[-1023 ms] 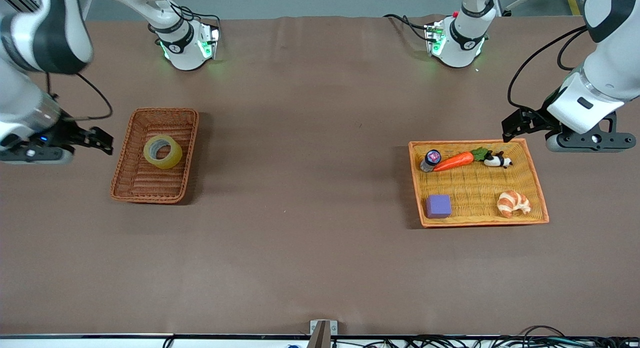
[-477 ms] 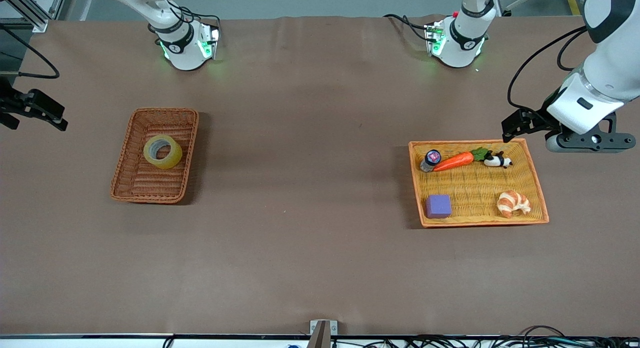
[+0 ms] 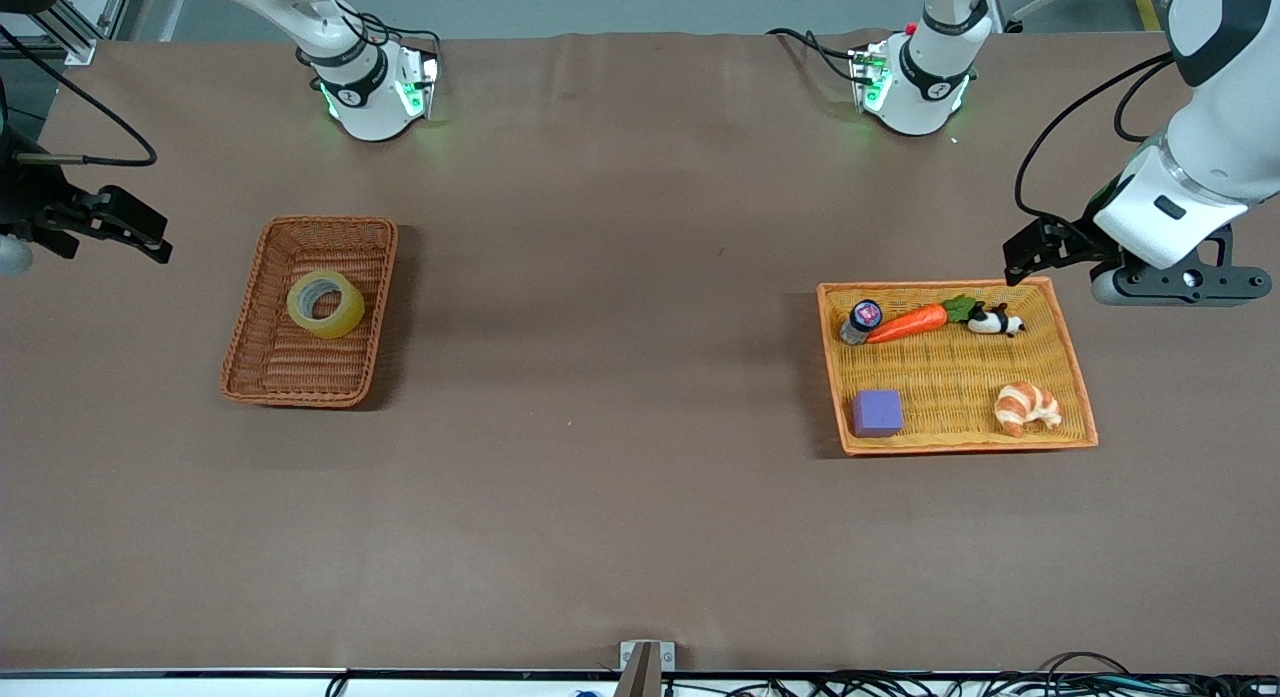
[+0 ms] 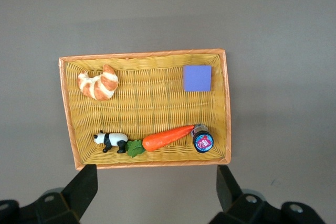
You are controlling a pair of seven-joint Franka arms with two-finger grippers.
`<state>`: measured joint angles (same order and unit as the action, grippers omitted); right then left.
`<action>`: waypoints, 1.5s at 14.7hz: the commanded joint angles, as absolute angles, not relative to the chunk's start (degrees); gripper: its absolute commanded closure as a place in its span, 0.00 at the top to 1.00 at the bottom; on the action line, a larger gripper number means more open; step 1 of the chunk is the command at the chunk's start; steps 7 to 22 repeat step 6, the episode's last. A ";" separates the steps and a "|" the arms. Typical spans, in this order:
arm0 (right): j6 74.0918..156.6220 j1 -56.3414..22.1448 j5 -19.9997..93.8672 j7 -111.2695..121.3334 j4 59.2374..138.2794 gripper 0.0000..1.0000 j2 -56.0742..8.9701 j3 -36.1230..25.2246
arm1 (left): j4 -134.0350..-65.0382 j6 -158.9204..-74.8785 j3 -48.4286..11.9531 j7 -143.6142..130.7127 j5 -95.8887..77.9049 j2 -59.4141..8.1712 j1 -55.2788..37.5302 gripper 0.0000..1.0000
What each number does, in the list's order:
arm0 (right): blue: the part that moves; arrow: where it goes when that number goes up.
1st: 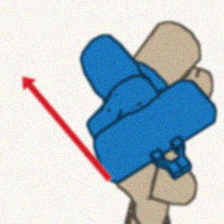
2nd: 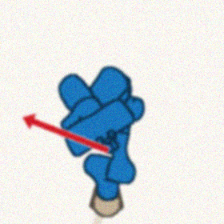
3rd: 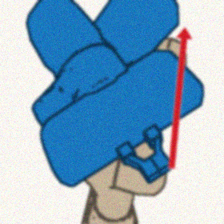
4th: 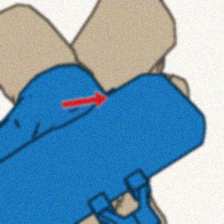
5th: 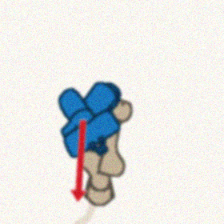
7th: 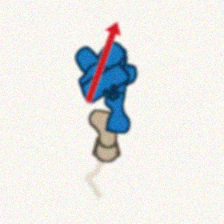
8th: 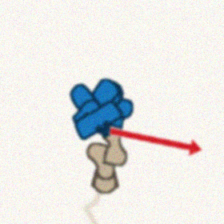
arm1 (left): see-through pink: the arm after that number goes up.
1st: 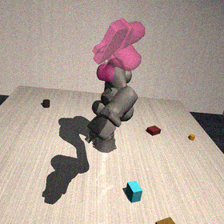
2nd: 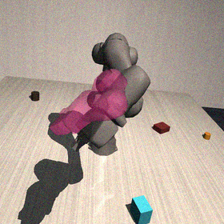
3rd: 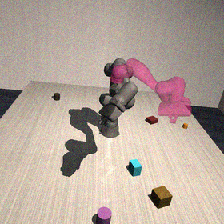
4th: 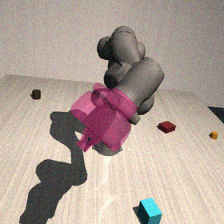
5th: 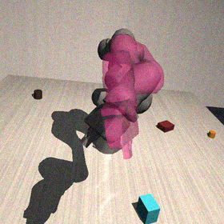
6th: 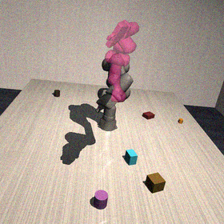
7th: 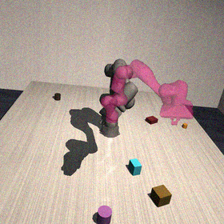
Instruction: Move tape to another basket
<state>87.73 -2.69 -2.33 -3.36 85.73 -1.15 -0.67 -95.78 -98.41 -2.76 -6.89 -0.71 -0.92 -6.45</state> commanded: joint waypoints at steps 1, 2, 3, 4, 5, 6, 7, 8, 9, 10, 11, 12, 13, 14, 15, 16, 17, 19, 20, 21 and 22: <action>86.75 -2.20 -0.44 -0.27 84.81 1.00 -1.41 -1.66 | -95.01 -96.52 -3.16 -6.33 0.53 0.95 -6.77 1.00; 86.84 -2.20 -0.44 -0.09 84.81 1.00 -1.41 -1.67 | -95.27 -95.55 -3.34 -6.33 0.53 1.75 -6.85 1.00; 86.92 -2.20 -0.44 -0.09 84.81 1.00 -1.49 -1.67 | -95.71 -95.28 -3.77 -6.33 0.53 2.45 -6.86 1.00; 86.92 -2.28 -0.44 -0.09 84.81 1.00 -1.41 -1.67 | -95.71 -95.36 -3.95 -6.24 0.53 2.46 -6.86 1.00; 86.92 -2.29 -0.44 -0.09 84.81 1.00 -1.41 -1.67 | -95.71 -95.54 -3.96 -6.24 0.53 2.37 -6.86 1.00; 86.92 -2.20 -0.44 -0.09 84.81 1.00 -1.41 -1.67 | -95.71 -95.62 -3.96 -6.24 0.53 2.37 -6.77 1.00; 86.92 -2.20 -0.44 -0.09 84.81 1.00 -1.41 -1.67 | -95.71 -95.62 -3.96 -6.24 0.53 2.37 -6.77 1.00; 86.92 -2.20 -0.44 -0.09 84.81 1.00 -1.41 -1.67 | -95.71 -95.62 -3.96 -6.24 0.53 2.37 -6.77 1.00; 86.92 -2.20 -0.44 -0.09 84.81 1.00 -1.41 -1.67 | -95.71 -95.62 -3.96 -6.24 0.53 2.37 -6.77 1.00; 86.92 -2.20 -0.44 -0.09 84.81 1.00 -1.41 -1.67 | -95.71 -95.62 -3.96 -6.24 0.53 2.37 -6.77 1.00; 86.92 -2.20 -0.44 -0.09 84.81 1.00 -1.41 -1.67 | -95.71 -95.62 -3.96 -6.24 0.53 2.37 -6.77 1.00; 86.92 -2.20 -0.44 -0.09 84.81 1.00 -1.41 -1.67 | -95.71 -95.62 -3.96 -6.24 0.53 2.37 -6.77 1.00; 86.92 -2.20 -0.44 -0.09 84.81 1.00 -1.41 -1.67 | -95.71 -95.62 -3.96 -6.24 0.53 2.37 -6.77 1.00; 86.92 -2.20 -0.44 -0.09 84.81 1.00 -1.41 -1.67 | -95.71 -95.62 -3.96 -6.24 0.53 2.37 -6.77 1.00; 86.92 -2.20 -0.44 -0.09 84.81 1.00 -1.41 -1.67 | -95.71 -95.62 -3.96 -6.24 0.53 2.37 -6.77 1.00; 86.92 -2.20 -0.44 -0.09 84.81 1.00 -1.41 -1.67 | -95.71 -95.62 -3.96 -6.24 0.53 2.37 -6.77 1.00; 86.92 -2.20 -0.44 -0.09 84.81 1.00 -1.41 -1.67 | -95.71 -95.62 -3.96 -6.24 0.53 2.37 -6.77 1.00; 86.92 -2.20 -0.44 -0.09 84.81 1.00 -1.41 -1.67 | -95.71 -95.62 -3.96 -6.24 0.53 2.37 -6.77 1.00; 86.92 -2.20 -0.44 -0.09 84.81 1.00 -1.41 -1.67 | -95.71 -95.62 -3.96 -6.24 0.53 2.37 -6.77 1.00; 86.92 -2.20 -0.44 -0.09 84.81 1.00 -1.41 -1.67 | -95.71 -95.62 -3.96 -6.24 0.53 2.37 -6.77 1.00; 86.92 -2.20 -0.44 -0.09 84.81 1.00 -1.41 -1.67 | -95.71 -95.62 -3.96 -6.24 0.53 2.37 -6.77 1.00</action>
